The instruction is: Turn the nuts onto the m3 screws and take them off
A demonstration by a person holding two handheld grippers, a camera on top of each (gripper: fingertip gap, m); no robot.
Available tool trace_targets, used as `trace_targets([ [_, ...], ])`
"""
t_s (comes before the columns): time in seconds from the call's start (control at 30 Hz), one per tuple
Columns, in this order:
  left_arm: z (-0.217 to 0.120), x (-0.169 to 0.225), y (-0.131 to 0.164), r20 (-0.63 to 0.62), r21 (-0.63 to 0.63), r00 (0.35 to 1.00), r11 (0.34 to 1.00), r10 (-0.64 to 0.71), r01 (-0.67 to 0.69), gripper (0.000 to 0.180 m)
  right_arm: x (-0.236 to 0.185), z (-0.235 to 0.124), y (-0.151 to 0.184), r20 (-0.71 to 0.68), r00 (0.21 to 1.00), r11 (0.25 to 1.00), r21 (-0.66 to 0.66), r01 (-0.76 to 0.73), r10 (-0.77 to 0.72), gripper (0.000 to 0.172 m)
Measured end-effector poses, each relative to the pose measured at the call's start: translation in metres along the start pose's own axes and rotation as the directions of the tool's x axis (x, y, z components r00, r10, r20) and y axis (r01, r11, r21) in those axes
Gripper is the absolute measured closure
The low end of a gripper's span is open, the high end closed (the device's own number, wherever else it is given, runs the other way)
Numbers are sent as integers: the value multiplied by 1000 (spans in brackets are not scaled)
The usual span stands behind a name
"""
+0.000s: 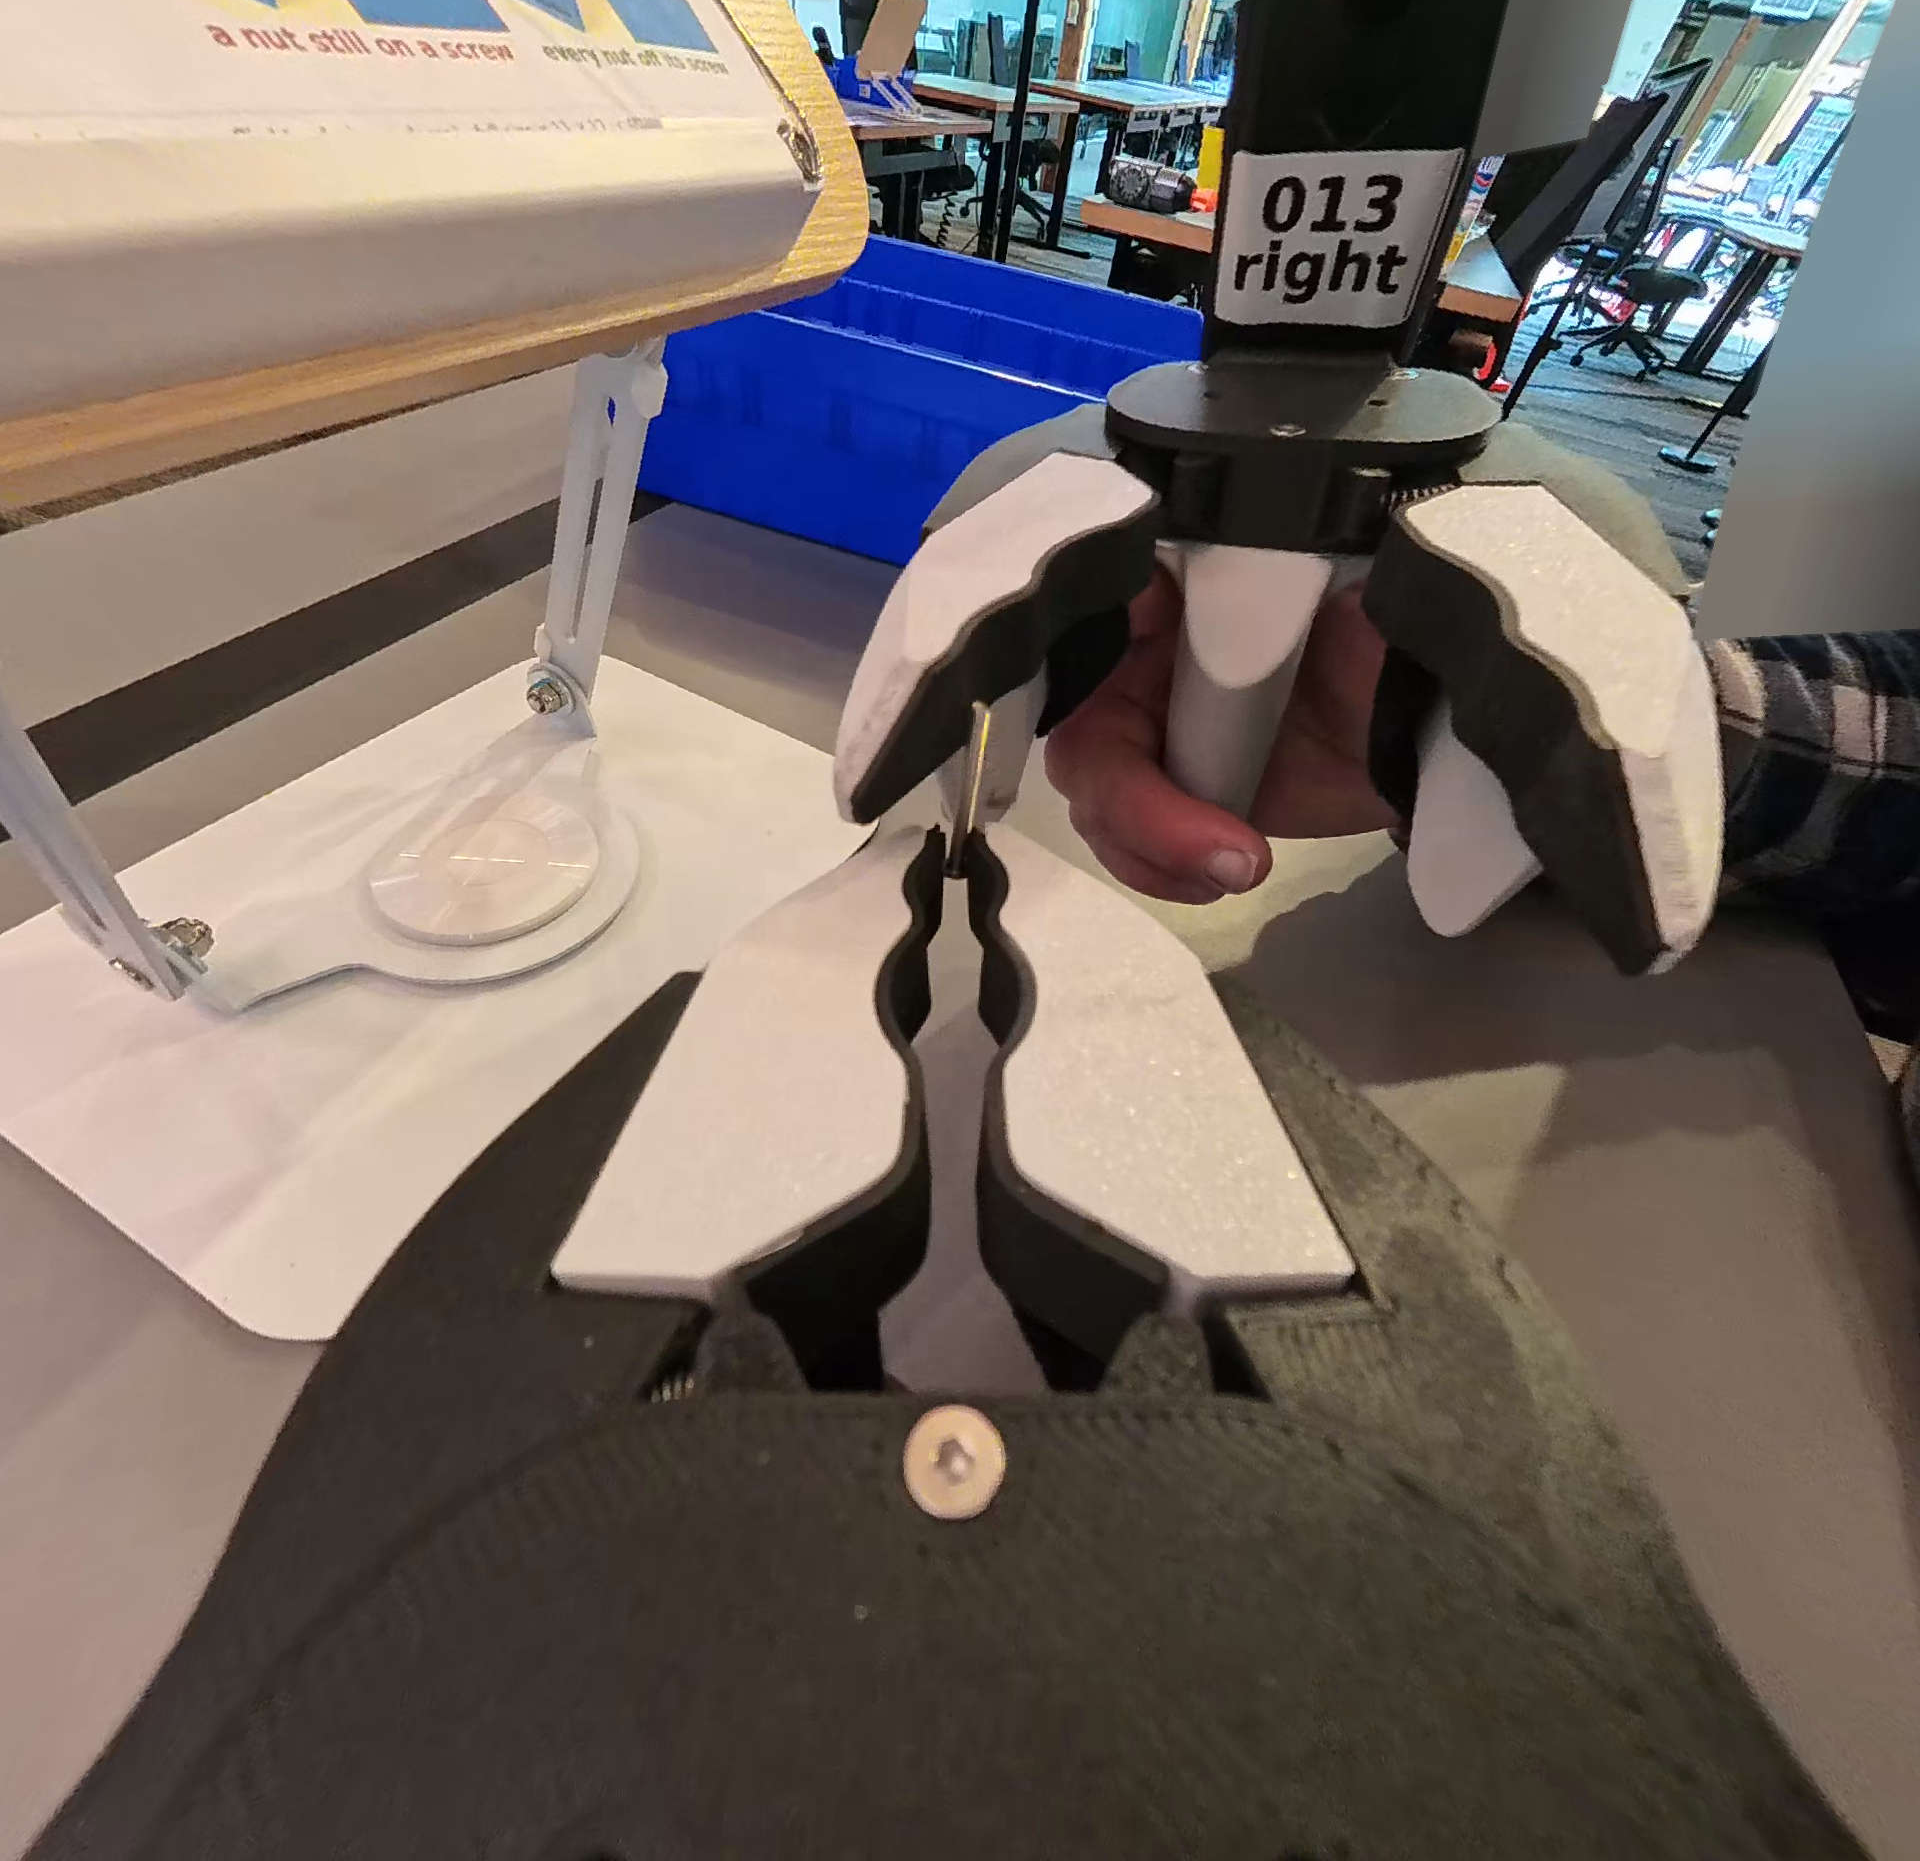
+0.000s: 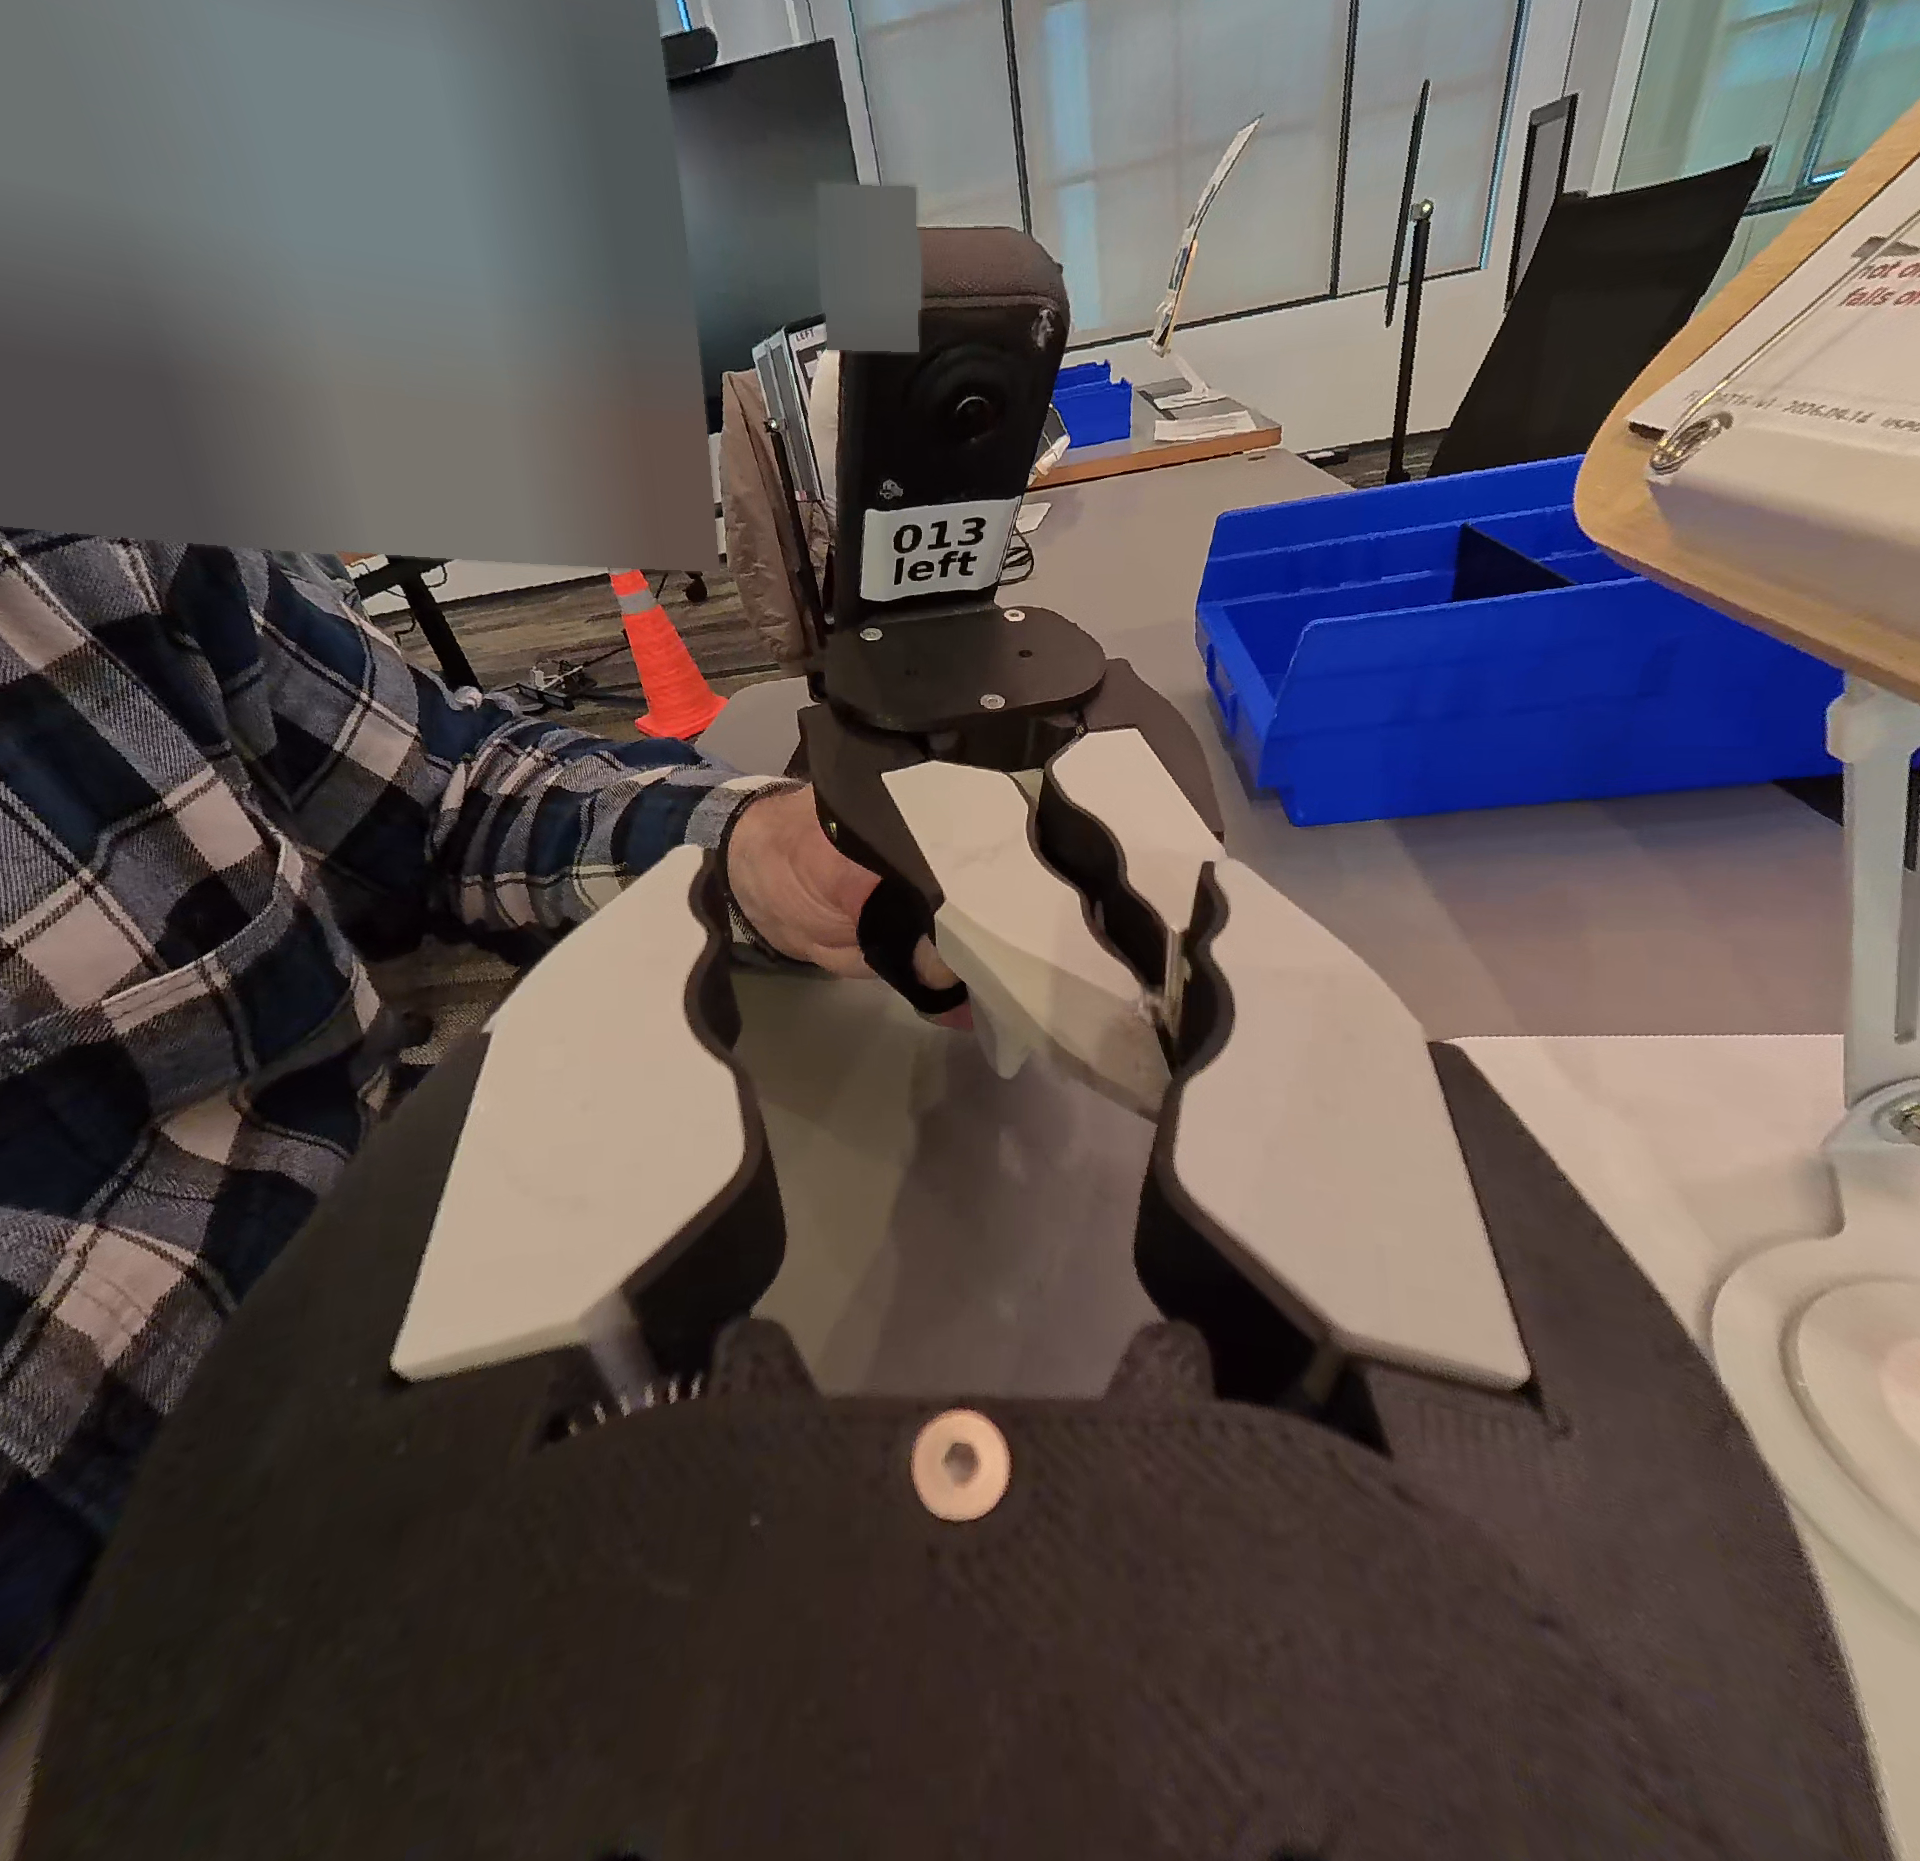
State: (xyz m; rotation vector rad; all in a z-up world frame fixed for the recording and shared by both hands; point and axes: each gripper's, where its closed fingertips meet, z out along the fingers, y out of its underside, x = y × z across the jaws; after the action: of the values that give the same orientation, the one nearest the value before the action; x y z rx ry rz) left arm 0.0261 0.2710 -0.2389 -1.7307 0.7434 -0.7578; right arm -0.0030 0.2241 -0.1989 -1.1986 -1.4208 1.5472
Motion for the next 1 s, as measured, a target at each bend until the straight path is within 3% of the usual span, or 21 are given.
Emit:
trace_targets([
  [0.37,1,0,5,-14,-2,1000,1000,-12,12,177,7,-16,-2,-5,1000,998,65,-25,26,91],
  [0.53,3,-3,11,-13,-14,1000,1000,-23,22,177,23,-56,-12,-10,995,967,238,-97,102,100],
  [0.63,6,-6,12,-15,-15,999,999,-30,29,177,30,-79,-26,-40,995,962,262,-73,86,102],
  [1.0,19,-7,21,-28,-41,998,998,-49,48,177,38,-175,-65,-318,947,977,188,102,-38,119],
])
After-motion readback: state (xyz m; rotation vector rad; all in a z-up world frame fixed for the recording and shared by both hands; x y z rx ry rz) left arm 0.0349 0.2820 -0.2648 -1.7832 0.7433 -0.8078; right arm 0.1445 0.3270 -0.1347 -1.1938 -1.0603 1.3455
